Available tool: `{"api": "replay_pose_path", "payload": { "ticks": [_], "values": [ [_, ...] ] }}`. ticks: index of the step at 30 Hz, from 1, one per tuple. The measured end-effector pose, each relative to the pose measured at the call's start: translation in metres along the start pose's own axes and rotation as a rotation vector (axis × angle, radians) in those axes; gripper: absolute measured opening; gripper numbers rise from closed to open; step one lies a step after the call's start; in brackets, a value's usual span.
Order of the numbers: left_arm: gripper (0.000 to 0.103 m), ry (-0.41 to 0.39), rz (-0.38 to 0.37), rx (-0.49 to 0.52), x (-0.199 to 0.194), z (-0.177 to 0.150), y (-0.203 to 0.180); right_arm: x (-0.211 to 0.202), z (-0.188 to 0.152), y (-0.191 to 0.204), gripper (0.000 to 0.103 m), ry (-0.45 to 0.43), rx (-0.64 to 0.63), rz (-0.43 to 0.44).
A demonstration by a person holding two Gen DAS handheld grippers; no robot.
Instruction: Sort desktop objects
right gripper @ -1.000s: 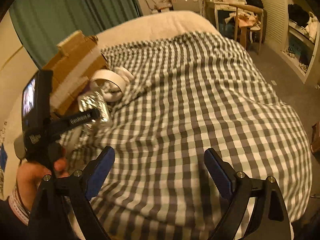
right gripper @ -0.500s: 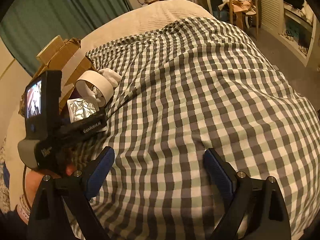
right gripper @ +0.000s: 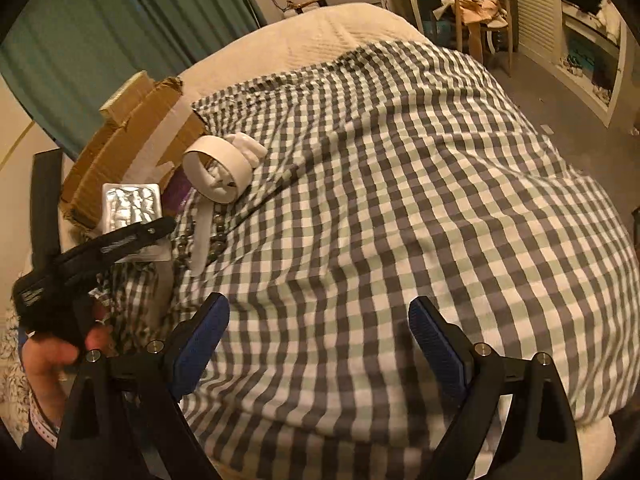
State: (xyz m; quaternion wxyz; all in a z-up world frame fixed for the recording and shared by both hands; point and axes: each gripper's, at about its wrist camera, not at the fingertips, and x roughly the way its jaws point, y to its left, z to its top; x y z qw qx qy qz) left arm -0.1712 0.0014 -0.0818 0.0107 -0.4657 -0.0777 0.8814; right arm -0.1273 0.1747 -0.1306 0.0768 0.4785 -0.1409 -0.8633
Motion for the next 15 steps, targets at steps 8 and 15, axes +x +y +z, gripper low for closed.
{"api": "replay_pose_path", "payload": {
  "ticks": [8,15],
  "values": [
    [0.014,-0.096,0.041,-0.098,-0.032,-0.008,0.032,-0.022,0.007,0.036,0.091,-0.053,-0.102,0.010],
    [0.009,-0.066,0.035,-0.072,-0.015,-0.008,0.028,-0.001,0.021,0.061,0.091,-0.040,-0.127,0.022]
  ]
}}
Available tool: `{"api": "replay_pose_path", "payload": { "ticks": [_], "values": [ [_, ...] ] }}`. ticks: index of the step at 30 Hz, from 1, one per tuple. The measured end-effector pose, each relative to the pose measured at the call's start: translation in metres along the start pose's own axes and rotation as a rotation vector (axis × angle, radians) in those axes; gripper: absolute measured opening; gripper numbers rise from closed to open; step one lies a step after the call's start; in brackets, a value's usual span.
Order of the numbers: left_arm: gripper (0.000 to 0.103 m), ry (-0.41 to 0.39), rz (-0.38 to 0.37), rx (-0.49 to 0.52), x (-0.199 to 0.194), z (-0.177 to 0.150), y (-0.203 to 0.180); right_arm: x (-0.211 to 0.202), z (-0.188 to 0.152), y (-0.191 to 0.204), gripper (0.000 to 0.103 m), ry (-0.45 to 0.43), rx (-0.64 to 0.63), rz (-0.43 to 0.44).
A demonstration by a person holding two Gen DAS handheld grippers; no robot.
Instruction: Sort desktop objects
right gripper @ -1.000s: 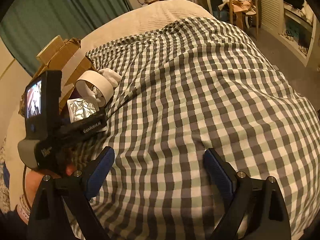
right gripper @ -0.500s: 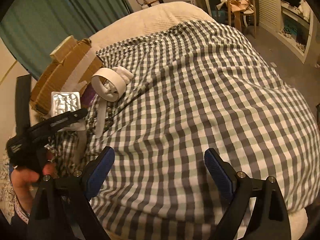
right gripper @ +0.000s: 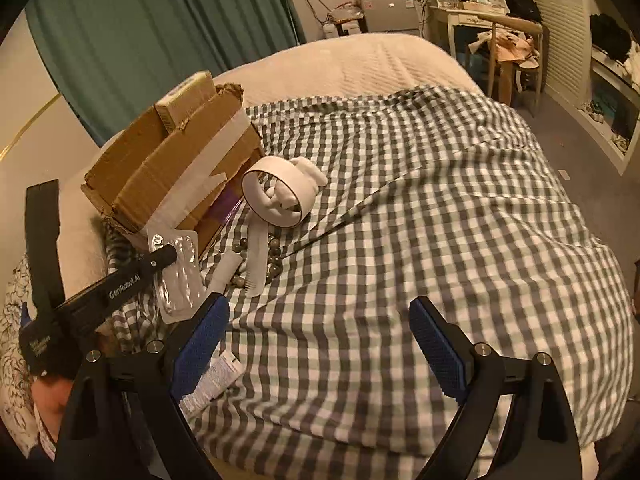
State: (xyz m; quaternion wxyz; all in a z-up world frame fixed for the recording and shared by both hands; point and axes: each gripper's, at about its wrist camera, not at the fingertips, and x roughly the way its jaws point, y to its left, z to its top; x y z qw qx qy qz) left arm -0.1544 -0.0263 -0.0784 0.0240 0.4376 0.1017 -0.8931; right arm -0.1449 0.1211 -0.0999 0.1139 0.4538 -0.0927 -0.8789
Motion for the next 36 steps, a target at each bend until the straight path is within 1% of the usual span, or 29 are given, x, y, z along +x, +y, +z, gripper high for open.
{"api": "replay_pose_path", "payload": {
  "ticks": [3,5,7,8,10,13,15,17,19,20,21,22,23,24,25,27,30,31,36],
  "values": [
    [0.009,-0.004,-0.006,0.004,0.000,0.001,0.003,0.013,0.003,0.004,0.091,0.007,-0.006,0.002],
    [0.009,-0.006,0.008,-0.010,-0.001,0.002,0.007,0.019,0.007,0.008,0.091,-0.013,-0.024,-0.007],
    [0.009,-0.022,0.031,-0.050,-0.005,0.004,0.015,0.028,0.018,0.016,0.091,-0.026,-0.065,-0.006],
    [0.008,-0.017,0.036,-0.069,-0.006,0.004,0.019,0.032,0.022,0.019,0.091,-0.024,-0.075,0.000],
    [0.008,0.014,0.015,-0.107,-0.001,0.003,0.024,0.046,0.037,0.026,0.091,-0.015,-0.103,0.007],
    [0.008,0.022,0.016,-0.120,0.004,0.002,0.026,0.074,0.056,0.036,0.091,-0.012,-0.150,-0.053],
    [0.008,0.012,0.006,-0.127,0.004,0.002,0.025,0.090,0.063,0.035,0.091,0.011,-0.126,-0.055],
    [0.008,-0.002,0.009,-0.116,0.005,0.003,0.023,0.106,0.069,0.032,0.079,0.022,-0.075,-0.031],
    [0.008,-0.012,0.005,-0.127,0.007,0.002,0.023,0.122,0.072,0.030,0.053,0.047,-0.051,-0.038],
    [0.008,-0.009,-0.005,-0.146,0.008,0.000,0.025,0.130,0.073,0.028,0.047,0.065,-0.042,-0.044],
    [0.008,-0.008,-0.016,-0.171,0.009,-0.001,0.027,0.133,0.072,0.027,0.038,0.076,-0.031,-0.042],
    [0.008,-0.011,-0.030,-0.191,0.009,-0.001,0.029,0.136,0.071,0.024,0.035,0.081,-0.012,-0.030],
    [0.008,-0.020,-0.035,-0.202,0.008,-0.001,0.030,0.135,0.070,0.022,0.029,0.070,-0.002,-0.019],
    [0.008,-0.029,-0.043,-0.209,0.007,-0.001,0.031,0.132,0.069,0.020,0.018,0.057,-0.001,-0.018],
    [0.008,-0.031,-0.049,-0.209,0.007,-0.001,0.031,0.127,0.068,0.019,0.012,0.040,-0.002,-0.027],
    [0.008,-0.038,-0.047,-0.203,0.007,-0.001,0.029,0.117,0.066,0.015,0.010,0.020,0.006,-0.035],
    [0.008,-0.060,-0.038,-0.188,0.000,-0.003,0.028,0.096,0.059,0.010,0.009,-0.011,0.022,-0.011],
    [0.008,-0.074,-0.039,-0.192,-0.004,-0.005,0.028,0.089,0.056,0.009,0.007,-0.015,0.016,-0.011],
    [0.008,-0.110,-0.037,-0.176,-0.020,-0.010,0.027,0.060,0.047,0.007,0.007,-0.026,0.000,0.000]
  ]
}}
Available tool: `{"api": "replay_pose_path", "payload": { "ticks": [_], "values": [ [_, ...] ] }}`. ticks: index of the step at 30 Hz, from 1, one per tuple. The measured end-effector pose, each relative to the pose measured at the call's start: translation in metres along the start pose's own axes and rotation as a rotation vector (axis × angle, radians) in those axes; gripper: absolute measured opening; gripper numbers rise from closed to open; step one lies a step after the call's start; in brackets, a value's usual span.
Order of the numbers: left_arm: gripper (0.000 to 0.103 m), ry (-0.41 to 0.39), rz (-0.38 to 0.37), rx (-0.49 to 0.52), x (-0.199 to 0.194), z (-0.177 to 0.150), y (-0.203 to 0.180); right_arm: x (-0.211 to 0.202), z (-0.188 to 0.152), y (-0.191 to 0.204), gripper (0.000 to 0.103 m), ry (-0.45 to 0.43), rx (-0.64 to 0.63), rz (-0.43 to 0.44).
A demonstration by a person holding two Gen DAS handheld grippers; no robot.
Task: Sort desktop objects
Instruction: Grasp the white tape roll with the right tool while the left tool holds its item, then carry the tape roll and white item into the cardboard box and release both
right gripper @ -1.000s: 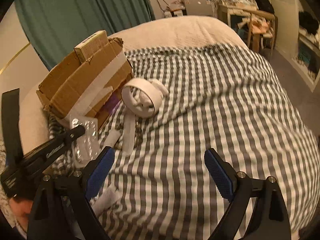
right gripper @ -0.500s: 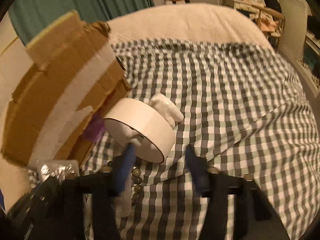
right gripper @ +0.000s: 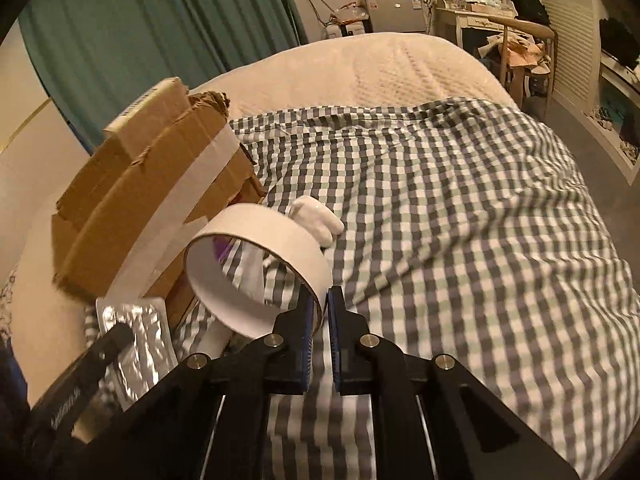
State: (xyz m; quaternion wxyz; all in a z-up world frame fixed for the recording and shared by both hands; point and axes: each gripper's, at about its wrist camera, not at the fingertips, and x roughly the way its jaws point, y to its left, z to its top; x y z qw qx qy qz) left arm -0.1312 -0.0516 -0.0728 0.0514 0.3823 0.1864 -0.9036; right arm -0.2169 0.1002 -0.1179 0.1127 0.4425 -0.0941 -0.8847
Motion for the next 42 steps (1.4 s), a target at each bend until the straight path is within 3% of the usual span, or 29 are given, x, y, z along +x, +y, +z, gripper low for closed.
{"api": "replay_pose_path", "payload": {
  "ticks": [3,6,11,17,25,28,35,39,42],
  "values": [
    [0.008,-0.034,-0.030,0.000,-0.017,-0.002,0.000,-0.017,-0.006,-0.003,0.007,-0.008,0.002,0.011],
    [0.008,-0.070,-0.011,0.036,-0.034,-0.007,-0.003,-0.034,-0.013,-0.002,0.007,-0.015,-0.005,0.024],
    [0.008,-0.056,-0.033,0.013,-0.052,-0.007,0.001,-0.060,-0.021,0.004,0.007,-0.028,-0.010,0.041],
    [0.008,-0.108,-0.046,0.052,-0.081,-0.005,-0.002,-0.086,-0.025,0.025,0.007,-0.051,-0.054,0.049],
    [0.008,-0.136,-0.060,0.053,-0.096,0.037,0.005,-0.101,0.000,0.075,0.007,-0.089,-0.117,0.121],
    [0.008,-0.164,-0.086,0.044,-0.099,0.062,0.010,-0.097,0.026,0.099,0.007,-0.113,-0.139,0.148],
    [0.008,-0.200,-0.037,0.020,-0.075,0.125,0.036,-0.056,0.076,0.132,0.007,-0.112,-0.092,0.210],
    [0.008,-0.190,0.021,0.023,-0.046,0.148,0.052,-0.021,0.088,0.143,0.007,-0.076,-0.068,0.226],
    [0.008,-0.138,0.041,0.041,-0.020,0.155,0.060,0.003,0.093,0.147,0.009,-0.051,-0.044,0.252]
  ]
}}
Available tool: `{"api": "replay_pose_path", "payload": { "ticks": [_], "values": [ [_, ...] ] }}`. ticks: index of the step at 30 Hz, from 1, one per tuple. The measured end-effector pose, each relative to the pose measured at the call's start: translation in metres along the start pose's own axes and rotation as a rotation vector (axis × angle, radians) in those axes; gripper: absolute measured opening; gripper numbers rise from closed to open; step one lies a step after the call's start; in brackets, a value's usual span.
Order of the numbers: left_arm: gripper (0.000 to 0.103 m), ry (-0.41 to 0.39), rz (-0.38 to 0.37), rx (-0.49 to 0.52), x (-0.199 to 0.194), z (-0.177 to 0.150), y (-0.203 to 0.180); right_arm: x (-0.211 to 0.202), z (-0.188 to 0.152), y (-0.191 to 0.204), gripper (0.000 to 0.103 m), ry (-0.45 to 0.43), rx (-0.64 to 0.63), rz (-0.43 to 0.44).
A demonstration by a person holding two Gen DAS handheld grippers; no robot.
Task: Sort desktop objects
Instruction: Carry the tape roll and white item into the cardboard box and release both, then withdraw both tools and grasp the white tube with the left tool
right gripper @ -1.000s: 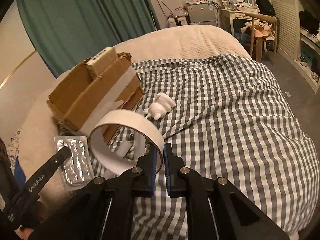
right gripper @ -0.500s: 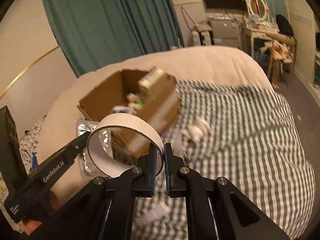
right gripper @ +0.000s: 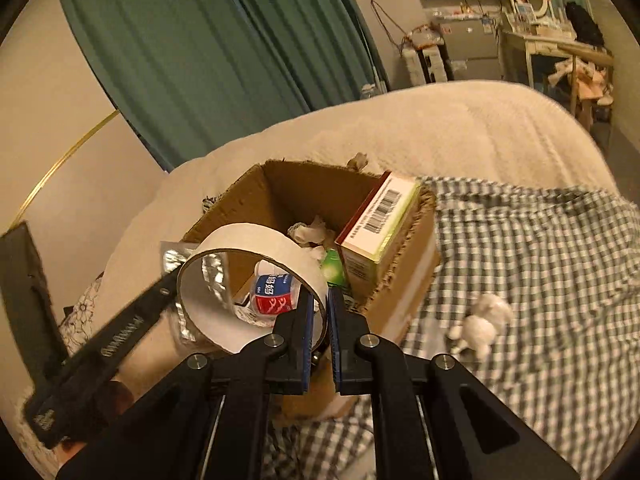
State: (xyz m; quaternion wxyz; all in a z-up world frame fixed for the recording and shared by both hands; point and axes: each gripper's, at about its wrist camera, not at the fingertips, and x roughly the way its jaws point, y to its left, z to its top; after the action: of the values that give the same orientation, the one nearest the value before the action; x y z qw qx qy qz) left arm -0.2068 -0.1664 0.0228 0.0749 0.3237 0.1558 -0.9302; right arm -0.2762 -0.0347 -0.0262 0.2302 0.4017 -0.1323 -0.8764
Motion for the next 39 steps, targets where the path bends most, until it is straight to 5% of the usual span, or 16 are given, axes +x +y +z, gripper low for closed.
{"api": "replay_pose_path", "payload": {
  "ticks": [2,4,5,7,8,9,17,20,23,27,29,31,34,39],
  "values": [
    [0.008,0.020,0.005,0.008,0.014,0.000,0.003,0.007,0.001,-0.002,0.015,-0.004,0.015,0.020],
    [0.009,0.040,-0.006,0.016,0.023,0.001,0.003,0.009,0.000,-0.004,0.060,-0.020,0.014,0.020],
    [0.014,0.052,-0.017,0.016,0.026,0.002,0.003,0.007,0.000,-0.004,0.065,-0.033,0.012,0.016],
    [0.039,0.095,-0.003,0.016,0.031,0.002,0.003,-0.002,-0.003,-0.008,0.065,-0.075,0.002,0.012],
    [0.066,0.114,0.010,0.012,0.032,0.001,0.003,-0.007,-0.005,-0.011,0.065,-0.089,0.000,0.008],
    [0.077,0.118,0.013,0.003,0.030,-0.001,0.003,-0.016,-0.008,-0.016,0.065,-0.105,0.000,-0.002],
    [0.079,0.148,0.006,-0.003,-0.016,-0.036,-0.009,-0.085,-0.045,-0.051,0.065,-0.124,-0.019,-0.125],
    [0.084,0.145,0.081,-0.014,-0.042,-0.071,-0.024,-0.112,-0.062,-0.066,0.065,-0.159,0.027,-0.158],
    [0.084,0.155,0.040,-0.005,-0.057,-0.114,-0.042,-0.131,-0.081,-0.071,0.065,-0.162,0.059,-0.146],
    [0.084,0.234,0.019,0.144,-0.049,-0.155,-0.071,-0.151,-0.113,-0.063,0.065,-0.125,-0.023,-0.178],
    [0.084,0.288,0.067,0.200,-0.043,-0.165,-0.079,-0.156,-0.124,-0.061,0.070,-0.118,-0.049,-0.193],
    [0.084,0.329,0.043,0.187,-0.037,-0.170,-0.082,-0.162,-0.142,-0.065,0.080,-0.122,-0.041,-0.200],
    [0.084,0.374,0.005,0.159,-0.025,-0.179,-0.082,-0.162,-0.160,-0.075,0.081,-0.109,-0.018,-0.192],
    [0.087,0.450,0.042,0.071,0.003,-0.186,-0.075,-0.147,-0.183,-0.088,0.087,-0.066,0.029,-0.192]
  ]
}}
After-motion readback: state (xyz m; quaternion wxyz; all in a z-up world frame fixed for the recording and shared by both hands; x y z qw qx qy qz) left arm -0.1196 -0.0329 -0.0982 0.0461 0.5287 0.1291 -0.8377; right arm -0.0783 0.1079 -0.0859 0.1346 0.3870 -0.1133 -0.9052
